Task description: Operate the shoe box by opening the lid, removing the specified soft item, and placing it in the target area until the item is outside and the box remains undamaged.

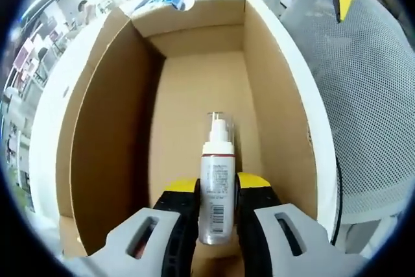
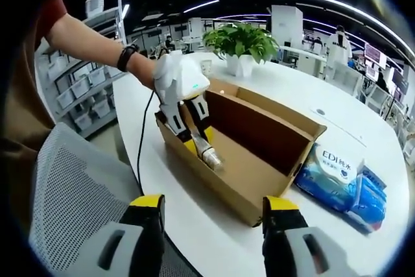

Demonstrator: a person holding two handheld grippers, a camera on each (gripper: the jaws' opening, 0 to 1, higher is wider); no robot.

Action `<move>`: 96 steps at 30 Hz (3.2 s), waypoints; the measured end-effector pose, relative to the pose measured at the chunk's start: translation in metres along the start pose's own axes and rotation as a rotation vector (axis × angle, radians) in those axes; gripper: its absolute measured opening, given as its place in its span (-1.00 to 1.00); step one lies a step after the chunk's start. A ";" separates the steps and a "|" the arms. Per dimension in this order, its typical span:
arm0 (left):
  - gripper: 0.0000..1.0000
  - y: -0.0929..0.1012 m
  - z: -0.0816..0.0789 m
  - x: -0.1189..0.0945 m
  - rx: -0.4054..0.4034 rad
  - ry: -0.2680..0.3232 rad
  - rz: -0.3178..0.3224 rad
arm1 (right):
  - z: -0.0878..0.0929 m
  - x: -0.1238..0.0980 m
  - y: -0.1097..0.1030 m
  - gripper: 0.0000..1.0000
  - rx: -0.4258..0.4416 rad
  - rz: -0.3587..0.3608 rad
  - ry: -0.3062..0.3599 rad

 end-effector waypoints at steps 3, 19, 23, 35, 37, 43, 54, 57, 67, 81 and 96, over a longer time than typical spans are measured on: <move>-0.62 0.000 -0.005 -0.006 -0.006 0.017 -0.010 | -0.003 0.001 0.000 0.18 -0.006 -0.004 0.004; -0.61 0.004 -0.049 -0.037 0.051 0.125 -0.052 | -0.013 0.001 0.011 0.15 -0.033 -0.012 0.034; -0.61 0.007 -0.062 -0.044 0.060 0.154 -0.053 | -0.014 0.001 0.012 0.15 -0.043 -0.017 0.034; -0.61 0.019 -0.101 -0.061 0.105 0.231 -0.023 | -0.018 -0.002 0.013 0.09 -0.066 -0.034 0.056; -0.61 0.021 -0.106 -0.062 0.110 0.240 -0.014 | -0.018 -0.002 0.013 0.09 -0.080 -0.040 0.052; -0.61 0.029 -0.123 -0.073 0.127 0.285 0.006 | -0.019 -0.006 0.012 0.01 -0.097 -0.056 0.063; -0.61 0.037 -0.136 -0.082 0.164 0.312 0.056 | -0.023 -0.011 0.006 -0.41 -0.123 -0.106 0.094; -0.61 0.039 -0.136 -0.083 0.181 0.308 0.066 | -0.024 -0.014 0.004 -0.51 -0.122 -0.117 0.106; -0.61 0.046 -0.132 -0.083 0.187 0.298 0.131 | -0.023 -0.016 -0.011 -0.63 -0.199 -0.167 0.066; -0.60 0.049 -0.130 -0.082 0.106 0.323 0.207 | -0.031 -0.025 -0.016 -0.65 -0.217 -0.207 0.062; -0.60 0.056 -0.135 -0.076 0.086 0.351 0.187 | -0.037 -0.034 -0.010 -0.66 -0.220 -0.247 0.005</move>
Point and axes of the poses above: the point that each gripper's makers call its tool centre point, and the gripper's own axes: x roughly forward along the fingers, y roughly to its right, z roughly out of its underside, the point moved 8 cm from there along -x, roughly backward along the fingers, and after that the axes turned 10 degrees about -z, right-handed, at the moved point
